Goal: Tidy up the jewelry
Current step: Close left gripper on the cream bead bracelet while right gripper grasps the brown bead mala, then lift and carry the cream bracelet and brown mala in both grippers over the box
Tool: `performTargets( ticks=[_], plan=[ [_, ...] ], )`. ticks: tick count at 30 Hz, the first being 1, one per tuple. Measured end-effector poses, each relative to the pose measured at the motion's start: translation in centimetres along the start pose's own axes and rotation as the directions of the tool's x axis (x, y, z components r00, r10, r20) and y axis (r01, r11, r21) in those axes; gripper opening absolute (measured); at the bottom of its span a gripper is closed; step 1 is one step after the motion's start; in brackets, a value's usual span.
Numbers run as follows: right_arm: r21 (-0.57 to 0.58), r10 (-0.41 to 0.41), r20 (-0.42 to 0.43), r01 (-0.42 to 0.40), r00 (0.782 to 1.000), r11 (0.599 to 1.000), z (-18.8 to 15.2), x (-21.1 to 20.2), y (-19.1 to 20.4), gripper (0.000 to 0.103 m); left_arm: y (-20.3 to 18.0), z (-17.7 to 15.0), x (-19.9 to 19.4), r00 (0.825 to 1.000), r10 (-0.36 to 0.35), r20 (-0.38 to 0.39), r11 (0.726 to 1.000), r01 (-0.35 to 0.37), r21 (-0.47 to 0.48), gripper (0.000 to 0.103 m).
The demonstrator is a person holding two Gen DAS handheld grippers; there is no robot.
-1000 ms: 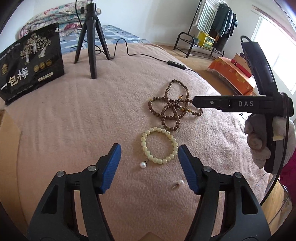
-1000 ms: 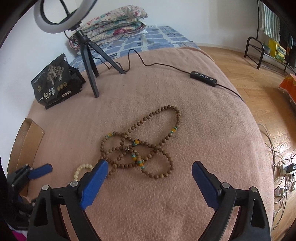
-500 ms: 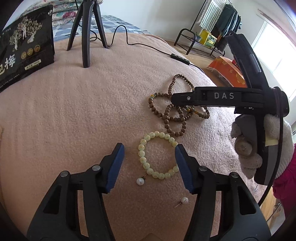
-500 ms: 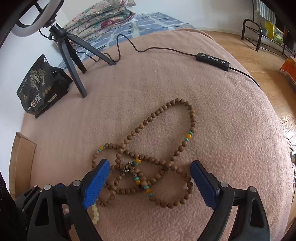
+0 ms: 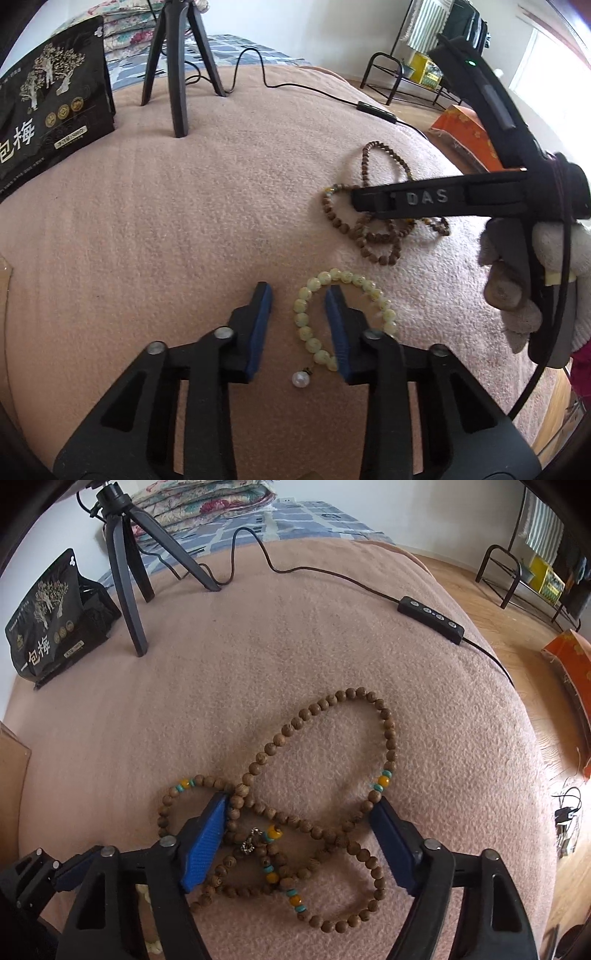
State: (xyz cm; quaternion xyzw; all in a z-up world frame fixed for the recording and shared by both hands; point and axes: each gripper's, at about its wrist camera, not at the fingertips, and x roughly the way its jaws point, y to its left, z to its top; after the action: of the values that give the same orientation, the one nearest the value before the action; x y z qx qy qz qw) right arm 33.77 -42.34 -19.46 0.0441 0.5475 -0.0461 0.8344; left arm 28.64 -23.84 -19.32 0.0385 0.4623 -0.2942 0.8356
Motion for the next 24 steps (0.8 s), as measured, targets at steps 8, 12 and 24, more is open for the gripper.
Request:
performTargets(
  ticks=[8, 12, 24],
  plan=[
    [-0.036, -0.004, 0.012, 0.005, 1.0, 0.999, -0.7, -1.1, -1.0, 0.028, 0.5, 0.2, 0.1, 1.0, 0.008, 0.005, 1.0, -0.008, -0.029, 0.008],
    [-0.032, 0.012, 0.028, -0.011, 1.0, 0.999, -1.3, -1.6, -1.6, 0.017, 0.9, 0.3, -0.3, 1.0, -0.028, 0.008, 0.997, 0.028, -0.072, 0.006],
    [0.018, 0.086, 0.091, -0.088, 0.992, 0.996, -1.6, -3.6, -2.9, 0.01, -1.0, 0.4, -3.0, 0.995, -0.058, 0.077, 0.997, 0.061, -0.044, 0.005]
  ],
)
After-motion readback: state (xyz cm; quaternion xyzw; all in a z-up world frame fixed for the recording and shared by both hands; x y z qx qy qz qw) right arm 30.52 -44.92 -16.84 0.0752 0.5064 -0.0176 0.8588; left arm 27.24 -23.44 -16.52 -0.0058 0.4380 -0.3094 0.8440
